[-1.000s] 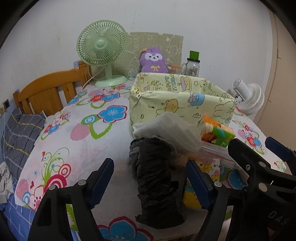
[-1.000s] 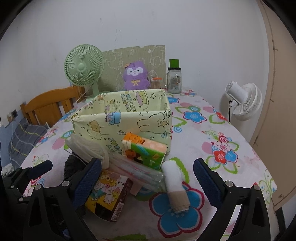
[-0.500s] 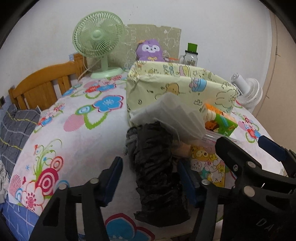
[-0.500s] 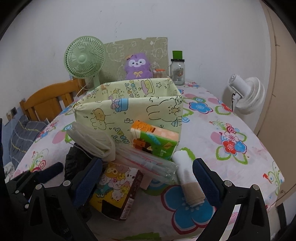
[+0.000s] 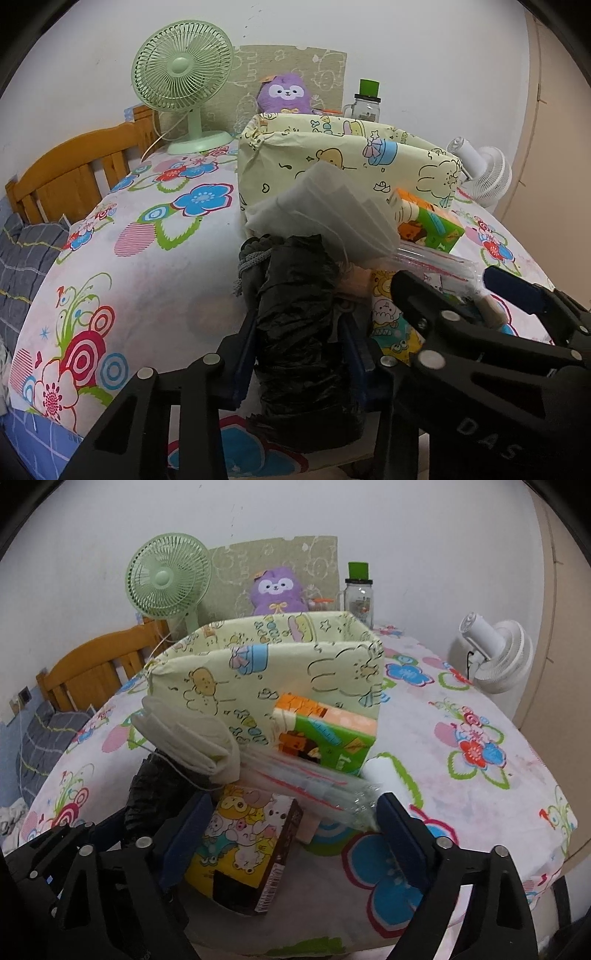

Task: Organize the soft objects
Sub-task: 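Grasp black wrapped bundle with left tool while right tool grasps cartoon-printed box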

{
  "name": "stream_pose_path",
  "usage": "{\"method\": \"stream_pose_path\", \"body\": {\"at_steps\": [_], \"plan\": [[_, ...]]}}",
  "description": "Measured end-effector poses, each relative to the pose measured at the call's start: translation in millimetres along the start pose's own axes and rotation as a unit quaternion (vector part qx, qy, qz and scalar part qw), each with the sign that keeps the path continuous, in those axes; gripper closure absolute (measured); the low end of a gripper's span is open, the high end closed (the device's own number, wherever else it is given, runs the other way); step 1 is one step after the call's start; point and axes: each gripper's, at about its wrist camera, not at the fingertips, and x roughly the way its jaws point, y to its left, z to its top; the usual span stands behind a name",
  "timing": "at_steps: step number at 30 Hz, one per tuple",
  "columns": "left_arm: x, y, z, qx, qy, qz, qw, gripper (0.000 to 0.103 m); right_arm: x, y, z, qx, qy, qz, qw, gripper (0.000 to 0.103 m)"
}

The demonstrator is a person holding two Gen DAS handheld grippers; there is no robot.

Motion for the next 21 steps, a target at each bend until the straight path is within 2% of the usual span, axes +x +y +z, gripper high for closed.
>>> {"method": "stream_pose_path", "body": {"at_steps": [8, 21], "plan": [[3, 4, -4, 0.0, 0.001, -0.003, 1.0, 0.061, 13, 5, -4, 0.01, 0.029, 0.01, 0.999, 0.02], [-2, 4, -6, -0.002, -0.01, -0.011, 0.9999, 0.061, 5, 9, -6, 0.004, 0.017, -0.022, 1.0, 0.02]]}}
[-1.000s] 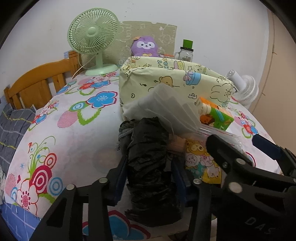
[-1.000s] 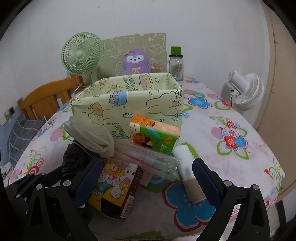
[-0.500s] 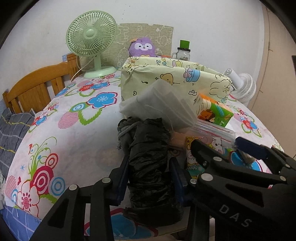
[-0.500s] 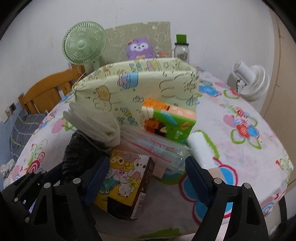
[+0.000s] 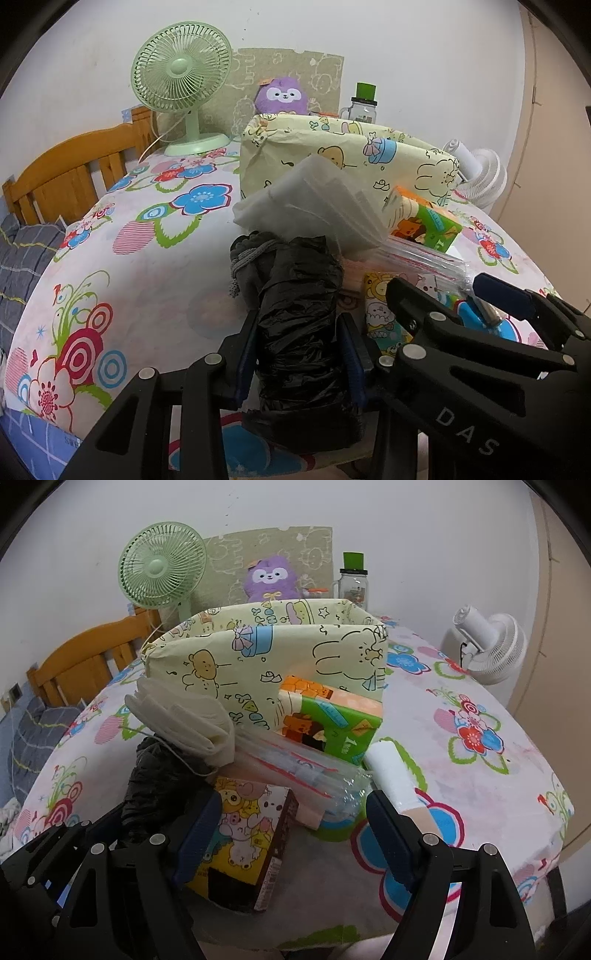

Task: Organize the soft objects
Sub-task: 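Grasp black wrapped bundle with left tool while right tool grasps cartoon-printed box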

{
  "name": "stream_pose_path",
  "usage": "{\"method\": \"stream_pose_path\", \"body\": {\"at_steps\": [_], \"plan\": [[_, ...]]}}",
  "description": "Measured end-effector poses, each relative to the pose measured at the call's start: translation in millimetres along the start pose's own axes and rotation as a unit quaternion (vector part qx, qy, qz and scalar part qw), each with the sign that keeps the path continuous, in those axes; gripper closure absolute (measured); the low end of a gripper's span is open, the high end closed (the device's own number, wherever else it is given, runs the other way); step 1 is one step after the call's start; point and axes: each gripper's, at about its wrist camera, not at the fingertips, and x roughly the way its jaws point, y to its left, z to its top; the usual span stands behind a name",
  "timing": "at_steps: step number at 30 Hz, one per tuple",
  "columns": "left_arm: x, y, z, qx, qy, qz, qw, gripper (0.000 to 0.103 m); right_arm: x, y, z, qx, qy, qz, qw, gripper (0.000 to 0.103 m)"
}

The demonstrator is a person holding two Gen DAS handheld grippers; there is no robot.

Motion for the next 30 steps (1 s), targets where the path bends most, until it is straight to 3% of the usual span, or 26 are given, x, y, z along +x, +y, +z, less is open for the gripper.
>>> {"method": "stream_pose_path", "body": {"at_steps": [7, 11, 18, 22, 30], "plan": [[-3, 5, -5, -0.009, 0.001, 0.004, 1.0, 0.062, -8, 5, -4, 0.001, 0.003, 0.008, 1.0, 0.02], [0, 5, -6, -0.007, 0.001, 0.004, 1.0, 0.063, -4, 12, -7, 0.001, 0.009, 0.013, 1.0, 0.036], [6, 11, -6, -0.016, 0.005, -0.009, 0.9998, 0.064, 7, 16, -6, 0.021, 0.022, 0.029, 0.999, 0.042], [8, 13, -6, -0.023, 0.007, -0.016, 0.9996, 0.064, 13, 16, -5, 0.038, 0.032, 0.05, 0.998, 0.058], [4, 10, -4, -0.024, 0.006, -0.018, 0.9995, 0.065, 8, 16, -3, 0.041, 0.022, 0.05, 0.998, 0.07]]}}
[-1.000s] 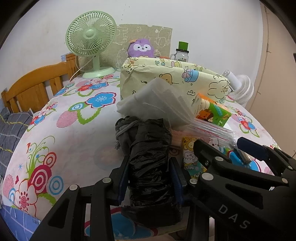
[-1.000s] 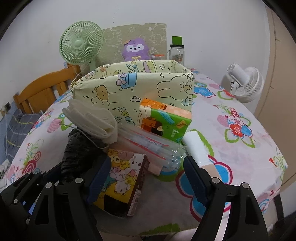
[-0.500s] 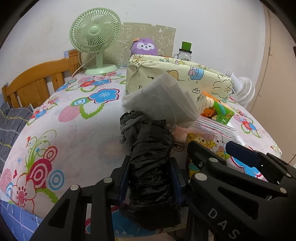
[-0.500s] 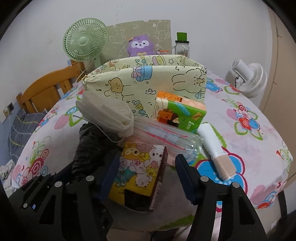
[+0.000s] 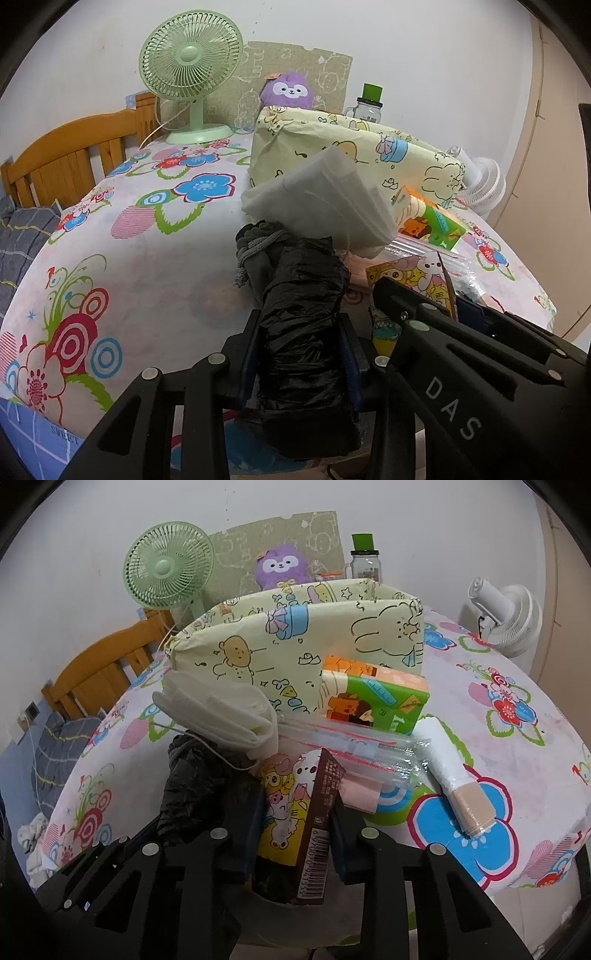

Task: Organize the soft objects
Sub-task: 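Grasp black wrapped bundle with left tool while right tool grasps cartoon-printed box, then lift and carry both held items over the fabric storage box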

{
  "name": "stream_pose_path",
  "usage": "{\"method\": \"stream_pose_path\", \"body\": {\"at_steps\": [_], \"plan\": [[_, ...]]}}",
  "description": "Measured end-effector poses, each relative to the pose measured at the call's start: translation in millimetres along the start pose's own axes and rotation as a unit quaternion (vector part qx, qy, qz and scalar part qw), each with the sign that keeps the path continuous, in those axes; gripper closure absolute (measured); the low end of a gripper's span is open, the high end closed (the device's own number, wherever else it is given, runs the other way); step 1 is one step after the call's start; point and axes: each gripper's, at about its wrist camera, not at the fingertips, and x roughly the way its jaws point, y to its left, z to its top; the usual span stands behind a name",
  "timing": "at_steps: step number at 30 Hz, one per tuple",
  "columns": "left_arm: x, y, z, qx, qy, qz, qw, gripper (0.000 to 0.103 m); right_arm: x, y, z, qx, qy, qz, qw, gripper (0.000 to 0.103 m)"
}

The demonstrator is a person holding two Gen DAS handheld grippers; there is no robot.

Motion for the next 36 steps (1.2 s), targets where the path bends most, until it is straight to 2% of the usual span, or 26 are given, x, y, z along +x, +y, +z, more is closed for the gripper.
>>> {"method": "stream_pose_path", "body": {"at_steps": [19, 36], "plan": [[-30, -30, 16, 0.01, -0.028, 0.001, 0.9995, 0.065, -38, -14, 14, 0.001, -0.038, 0.002, 0.999, 0.072], [-45, -49, 51, 0.014, -0.055, 0.005, 0.9984, 0.066, -61, -24, 48, -0.003, -0.07, 0.005, 0.997, 0.072]]}}
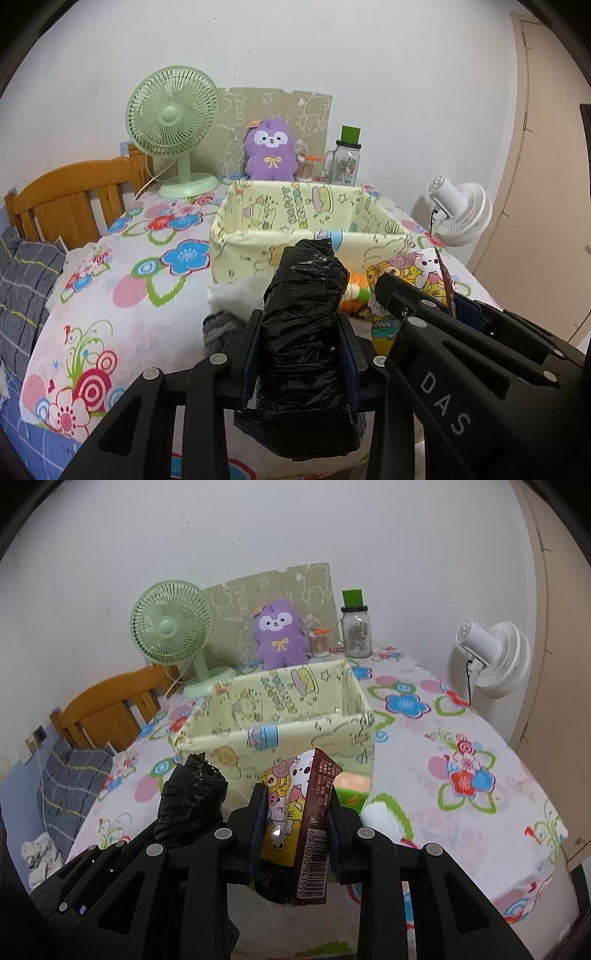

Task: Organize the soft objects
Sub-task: 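Lift and carry both held items over the fabric storage box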

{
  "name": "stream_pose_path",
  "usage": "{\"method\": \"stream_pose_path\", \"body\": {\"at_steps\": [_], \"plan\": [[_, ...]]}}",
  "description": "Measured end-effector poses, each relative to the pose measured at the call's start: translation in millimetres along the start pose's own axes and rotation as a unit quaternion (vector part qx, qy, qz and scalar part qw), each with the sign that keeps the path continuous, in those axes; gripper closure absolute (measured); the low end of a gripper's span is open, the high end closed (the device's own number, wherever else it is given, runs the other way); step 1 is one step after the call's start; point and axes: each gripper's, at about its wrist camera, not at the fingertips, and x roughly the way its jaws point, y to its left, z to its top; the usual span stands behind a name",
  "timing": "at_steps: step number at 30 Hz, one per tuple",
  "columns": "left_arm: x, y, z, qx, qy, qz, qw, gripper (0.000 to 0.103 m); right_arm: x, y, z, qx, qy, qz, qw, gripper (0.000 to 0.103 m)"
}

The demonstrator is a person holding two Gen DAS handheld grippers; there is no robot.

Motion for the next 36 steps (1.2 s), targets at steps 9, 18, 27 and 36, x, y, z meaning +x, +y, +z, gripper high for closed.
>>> {"method": "stream_pose_path", "body": {"at_steps": [9, 18, 27, 36], "plan": [[-2, -6, 19, 0.004, -0.012, 0.001, 0.9999, 0.066, -4, -3, 19, -0.003, -0.013, 0.0, 1.0, 0.072], [-3, -12, 36, 0.011, -0.019, 0.008, 0.9997, 0.066, -7, -5, 37, -0.003, -0.021, 0.002, 1.0, 0.072], [-4, -16, 54, 0.013, -0.034, 0.013, 0.9993, 0.065, -9, -6, 56, -0.012, -0.033, 0.004, 0.999, 0.072], [4, -17, 68, 0.015, -0.037, 0.019, 0.999, 0.065, 0, -8, 72, -0.023, -0.037, 0.009, 0.999, 0.072]]}}
